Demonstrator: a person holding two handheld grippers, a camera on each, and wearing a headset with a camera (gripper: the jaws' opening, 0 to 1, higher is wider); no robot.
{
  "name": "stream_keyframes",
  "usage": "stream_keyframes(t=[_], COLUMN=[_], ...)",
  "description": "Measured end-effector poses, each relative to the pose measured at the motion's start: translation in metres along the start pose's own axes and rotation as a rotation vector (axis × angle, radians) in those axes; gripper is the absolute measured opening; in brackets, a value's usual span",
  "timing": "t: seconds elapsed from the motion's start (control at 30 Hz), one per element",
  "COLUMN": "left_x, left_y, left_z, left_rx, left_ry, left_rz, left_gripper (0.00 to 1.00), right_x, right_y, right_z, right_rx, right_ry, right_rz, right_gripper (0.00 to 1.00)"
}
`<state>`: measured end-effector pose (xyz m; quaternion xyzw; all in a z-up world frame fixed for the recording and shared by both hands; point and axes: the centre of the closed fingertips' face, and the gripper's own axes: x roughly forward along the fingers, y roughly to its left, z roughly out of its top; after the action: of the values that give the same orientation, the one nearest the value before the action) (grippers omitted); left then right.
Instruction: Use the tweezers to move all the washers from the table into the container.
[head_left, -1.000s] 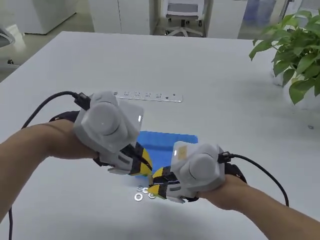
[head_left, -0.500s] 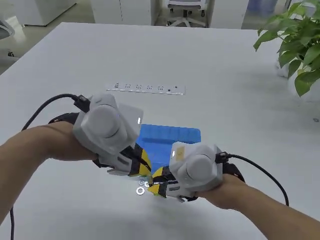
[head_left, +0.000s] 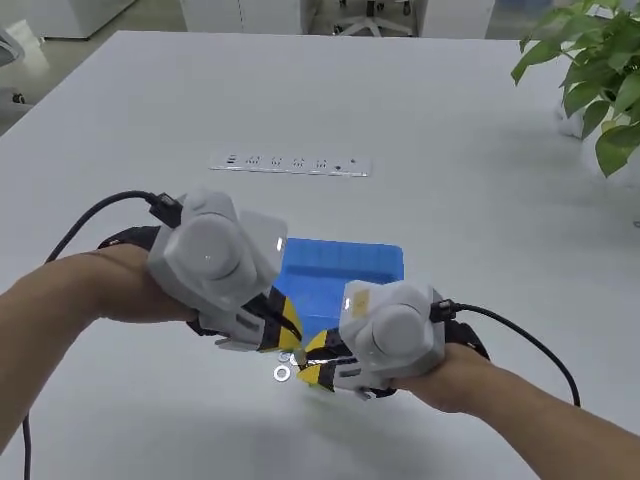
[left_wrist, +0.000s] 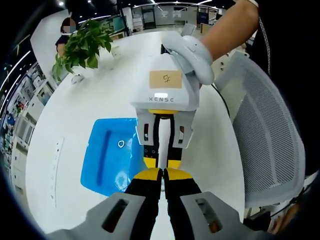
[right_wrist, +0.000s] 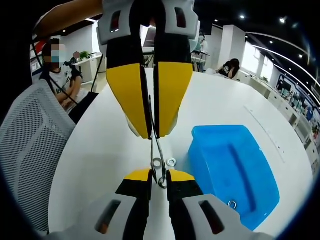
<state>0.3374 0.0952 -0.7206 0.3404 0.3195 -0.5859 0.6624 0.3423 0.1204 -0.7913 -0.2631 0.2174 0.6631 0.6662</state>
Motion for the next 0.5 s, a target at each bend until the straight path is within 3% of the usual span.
stream_keyframes(t=[0.5], left_x=[0.0028], left_y=[0.0064], left_z=[0.0009], left_rx=[-0.007], left_ry=[0.007], left_rz=[-0.001], left_gripper=[0.06], right_x=[-0.0016], right_y=[-0.0007], right_z=[-0.0078], right_rx=[0.014], right_ry=[0.025], right_rz=[-0.017], right_gripper=[0.11])
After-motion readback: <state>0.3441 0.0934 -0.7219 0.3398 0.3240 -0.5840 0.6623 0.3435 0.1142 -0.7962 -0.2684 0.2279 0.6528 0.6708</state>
